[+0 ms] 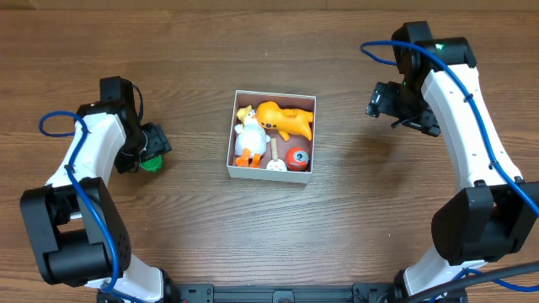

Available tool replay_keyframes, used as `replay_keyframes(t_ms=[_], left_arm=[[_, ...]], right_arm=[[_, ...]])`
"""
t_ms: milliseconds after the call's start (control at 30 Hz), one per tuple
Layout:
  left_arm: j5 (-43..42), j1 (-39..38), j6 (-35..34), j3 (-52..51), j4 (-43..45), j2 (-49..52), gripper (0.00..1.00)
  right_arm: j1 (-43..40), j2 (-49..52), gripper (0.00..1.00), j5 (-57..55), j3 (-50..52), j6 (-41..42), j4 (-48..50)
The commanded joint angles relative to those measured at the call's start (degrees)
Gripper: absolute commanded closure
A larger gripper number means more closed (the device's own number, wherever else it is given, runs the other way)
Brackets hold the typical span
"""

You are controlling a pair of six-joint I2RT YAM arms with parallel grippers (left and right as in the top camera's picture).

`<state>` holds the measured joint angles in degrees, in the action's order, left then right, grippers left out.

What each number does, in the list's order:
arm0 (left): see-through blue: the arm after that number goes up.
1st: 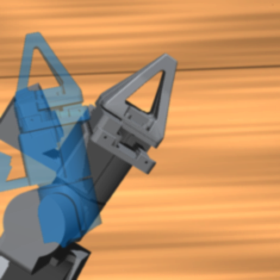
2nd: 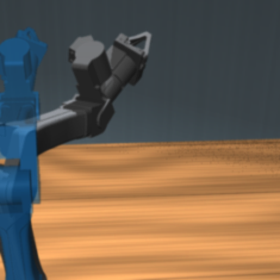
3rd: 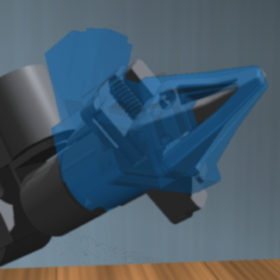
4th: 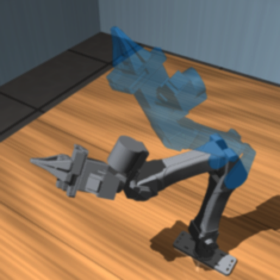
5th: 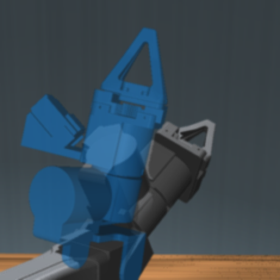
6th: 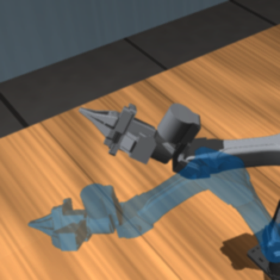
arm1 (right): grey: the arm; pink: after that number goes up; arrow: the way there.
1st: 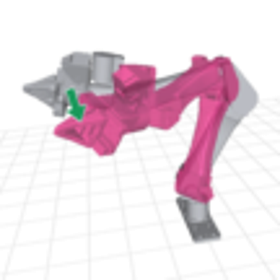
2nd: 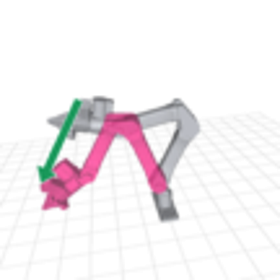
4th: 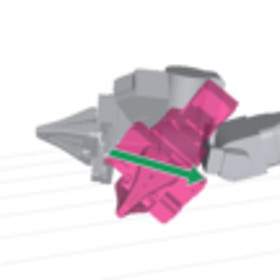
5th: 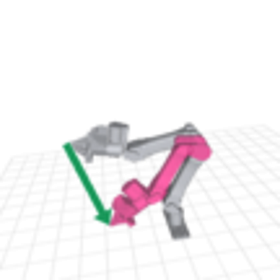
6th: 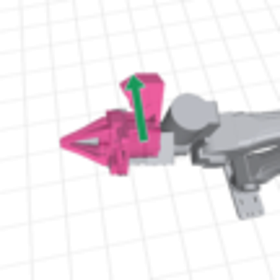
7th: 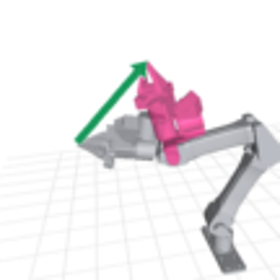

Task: Pack container
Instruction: 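Lower the left gripper onto the green spiky wheel and grasp it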

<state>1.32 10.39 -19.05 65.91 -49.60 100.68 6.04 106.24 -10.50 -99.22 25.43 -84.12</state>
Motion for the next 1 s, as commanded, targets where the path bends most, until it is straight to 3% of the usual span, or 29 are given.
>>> replay_keyframes(t_ms=[0, 500, 967], left_arm=[[1.01, 0.24, 1.01, -0.24, 0.66, 0.46, 0.23], [1.03, 0.24, 1.03, -3.48, 6.23, 0.57, 0.22], [1.03, 0.24, 1.03, -8.96, 13.49, 0.59, 0.16]], right_arm=[[-0.02, -2.10, 0.00, -0.42, -1.14, -0.13, 0.00], [-0.02, -2.10, 0.00, -0.42, -1.14, -0.13, 0.02], [-0.02, -2.10, 0.00, -0.42, -1.14, -0.13, 0.02]])
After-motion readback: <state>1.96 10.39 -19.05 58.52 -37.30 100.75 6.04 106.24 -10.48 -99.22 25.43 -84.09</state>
